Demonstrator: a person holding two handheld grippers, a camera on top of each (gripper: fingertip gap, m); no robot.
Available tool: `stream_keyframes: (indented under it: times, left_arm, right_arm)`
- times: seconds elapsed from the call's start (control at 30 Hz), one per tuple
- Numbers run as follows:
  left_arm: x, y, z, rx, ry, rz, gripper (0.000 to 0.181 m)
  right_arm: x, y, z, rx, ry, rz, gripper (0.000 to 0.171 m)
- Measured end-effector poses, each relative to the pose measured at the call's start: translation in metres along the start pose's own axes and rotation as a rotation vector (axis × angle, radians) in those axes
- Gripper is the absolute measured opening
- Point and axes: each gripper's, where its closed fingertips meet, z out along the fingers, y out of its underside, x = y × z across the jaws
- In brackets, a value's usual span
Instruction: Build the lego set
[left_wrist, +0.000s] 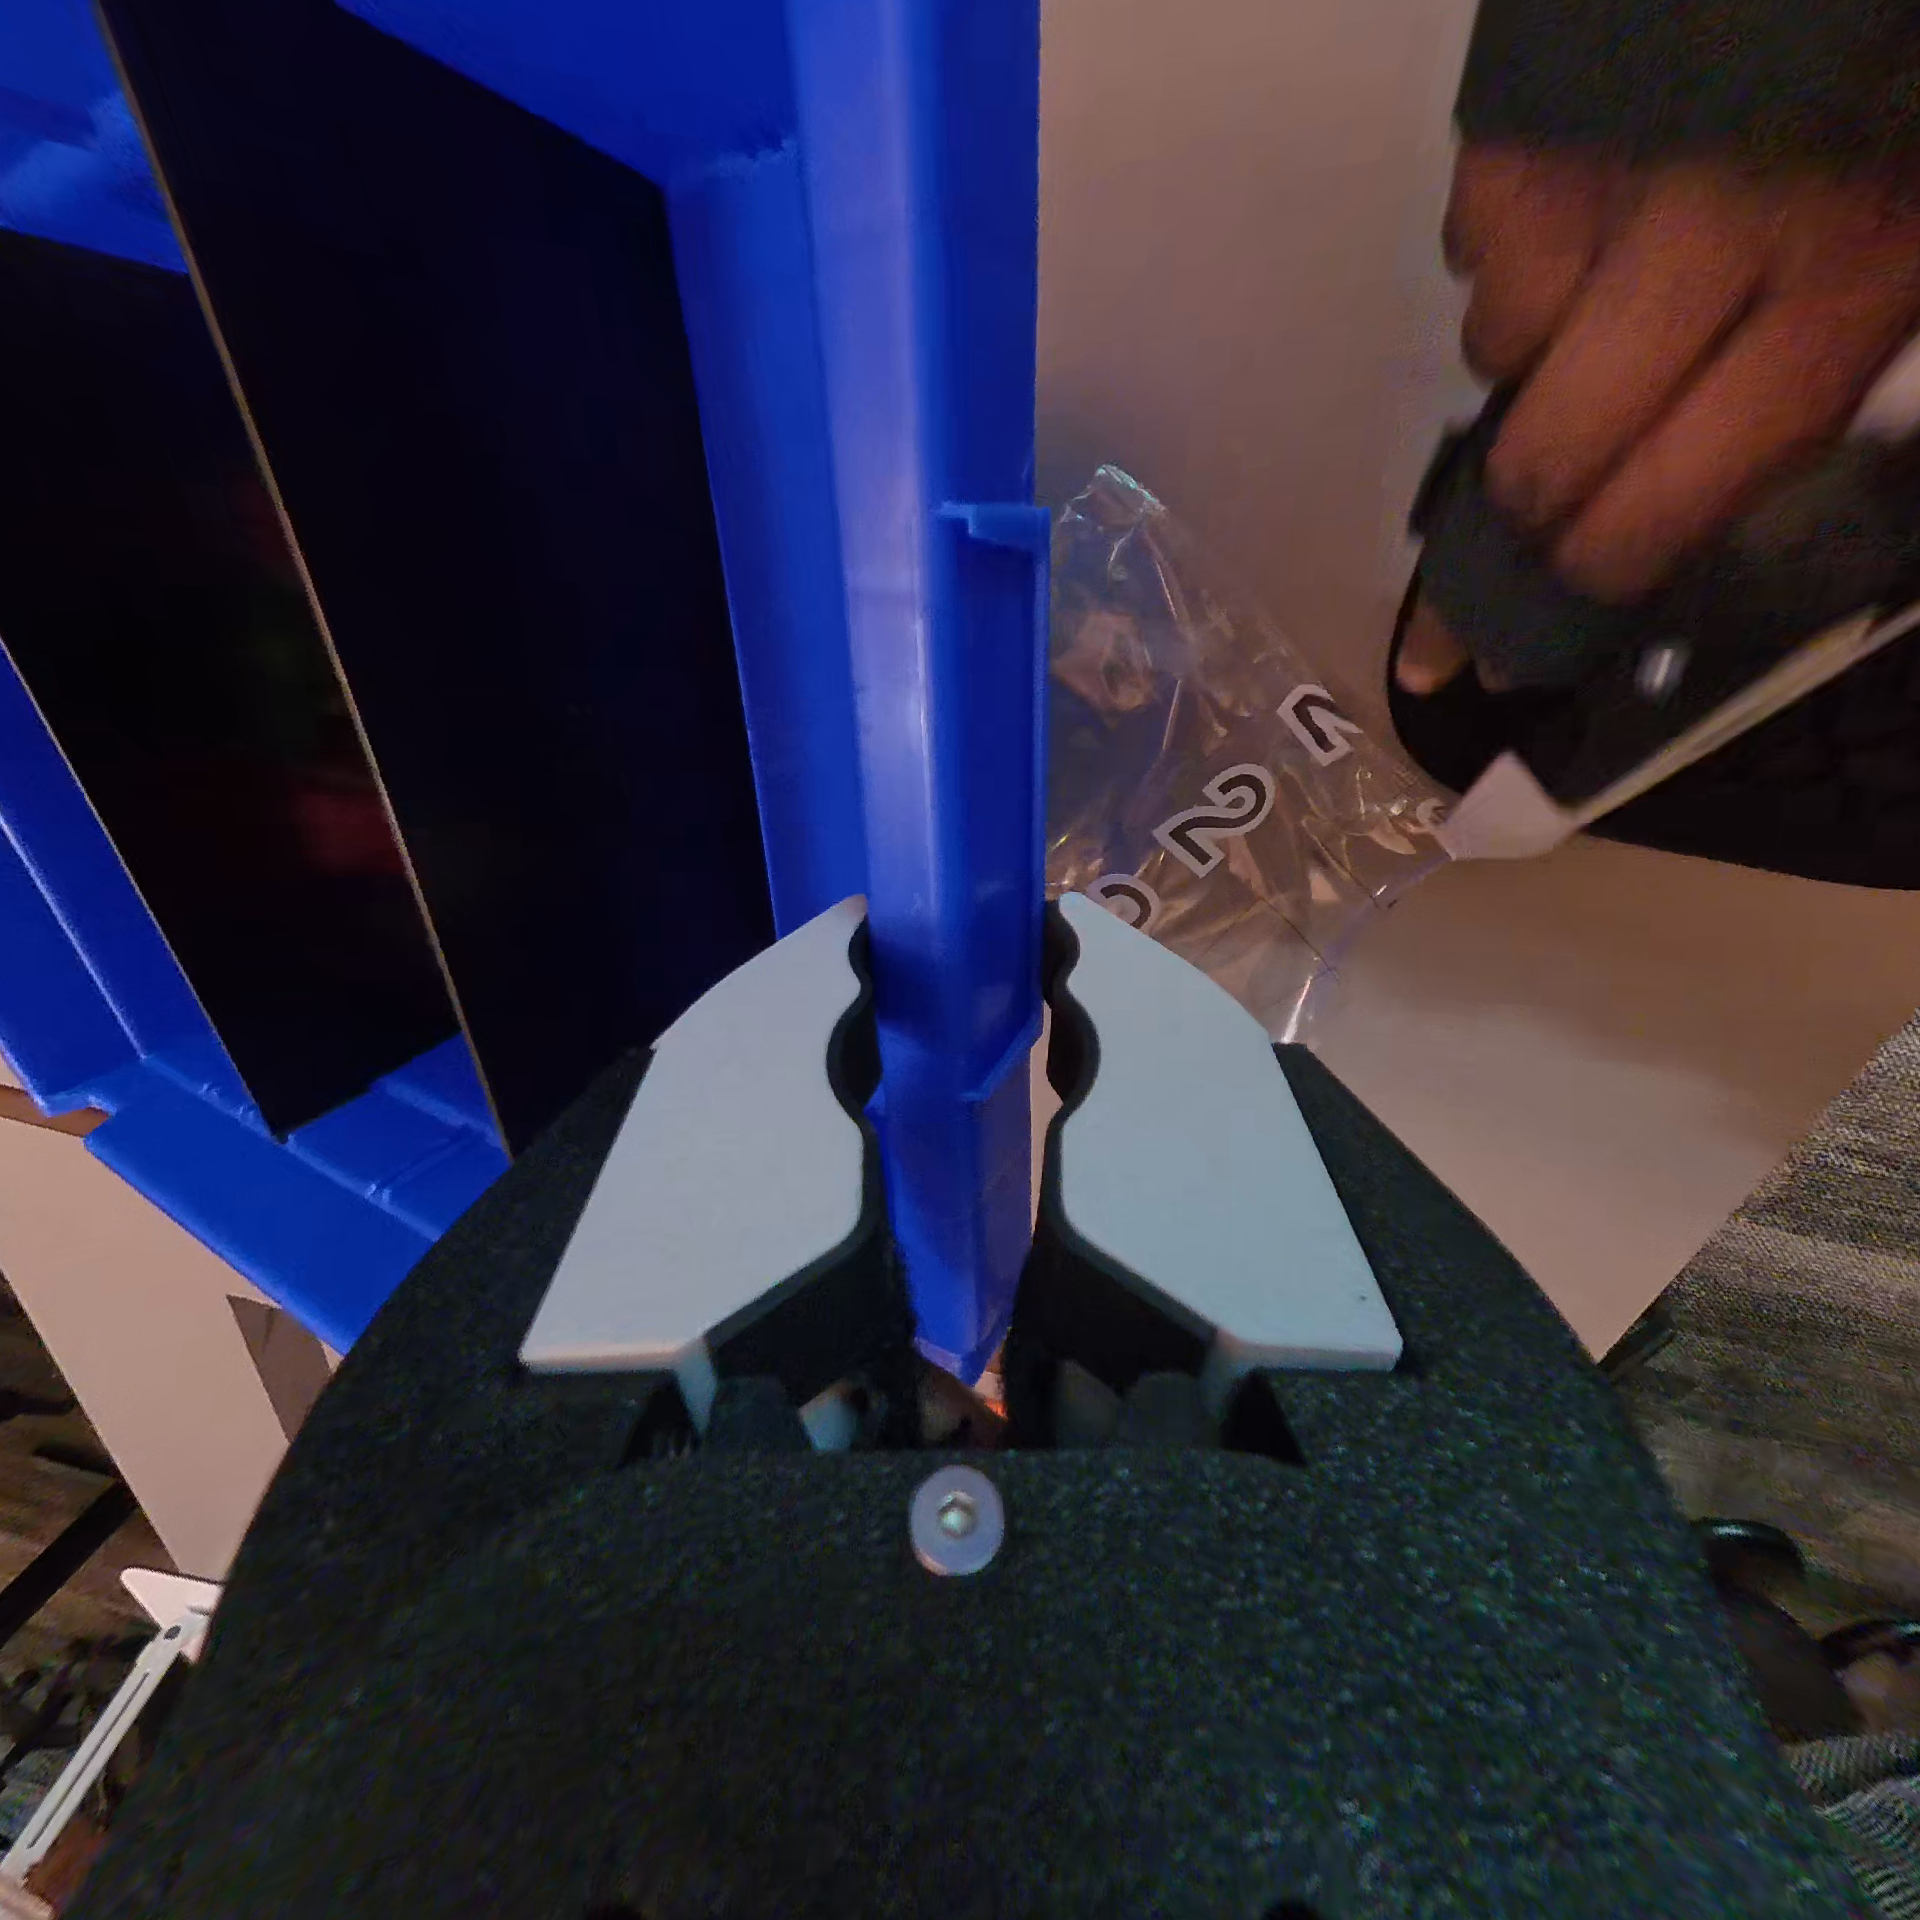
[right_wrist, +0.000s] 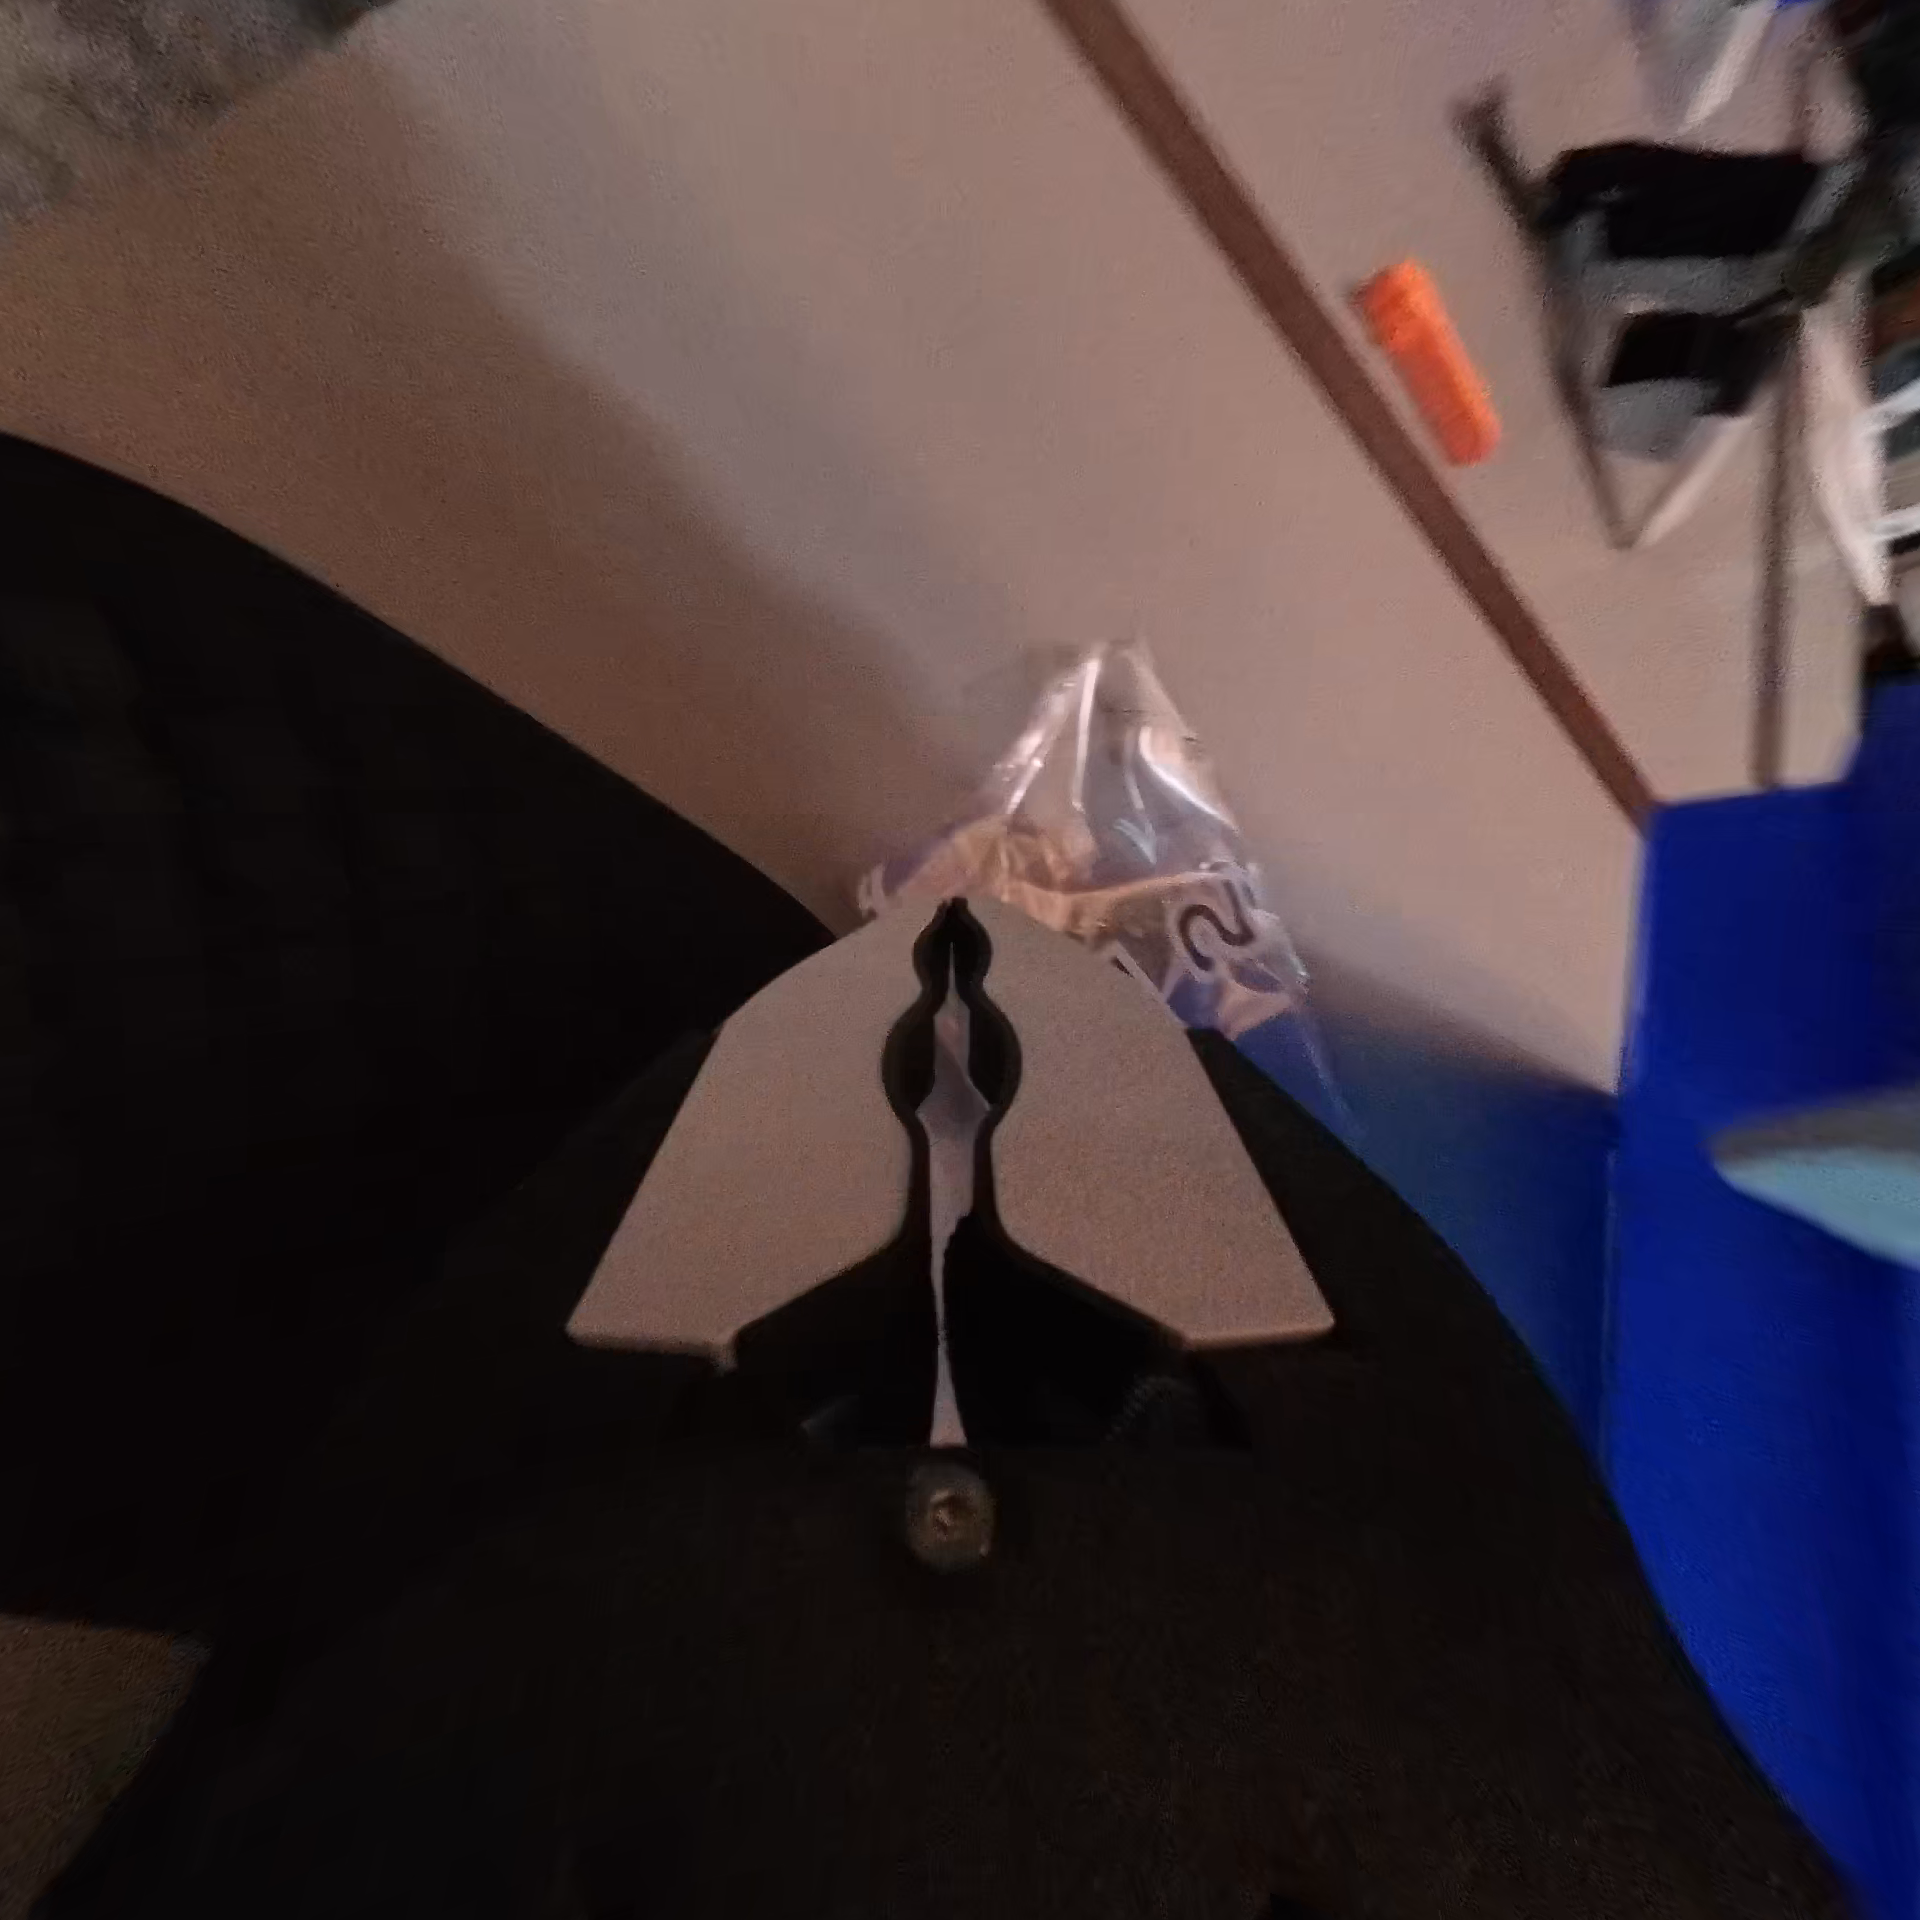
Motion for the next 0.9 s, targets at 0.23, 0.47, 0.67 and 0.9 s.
stream_keyframes:
  times: [0.23,0.47,0.67,0.9]
  left_arm:
    - [0.0,-0.001,0.0,-0.008,0.002,0.004,0.028]
    - [0.0,0.0,0.0,-0.006,0.0,0.013,0.028]
    - [0.008,0.008,0.007,-0.01,-0.039,0.008,0.027]
    - [0.04,0.015,0.041,0.012,-0.165,0.007,0.027]
  right_arm:
    - [0.055,0.039,0.059,-0.371,0.256,0.18,0.0]
    - [0.096,0.029,0.042,-0.357,0.491,0.216,0.0]
    - [0.002,0.002,-0.038,-0.163,0.169,0.297,0.0]
    - [-0.017,0.03,-0.179,0.178,0.082,0.706,0.025]
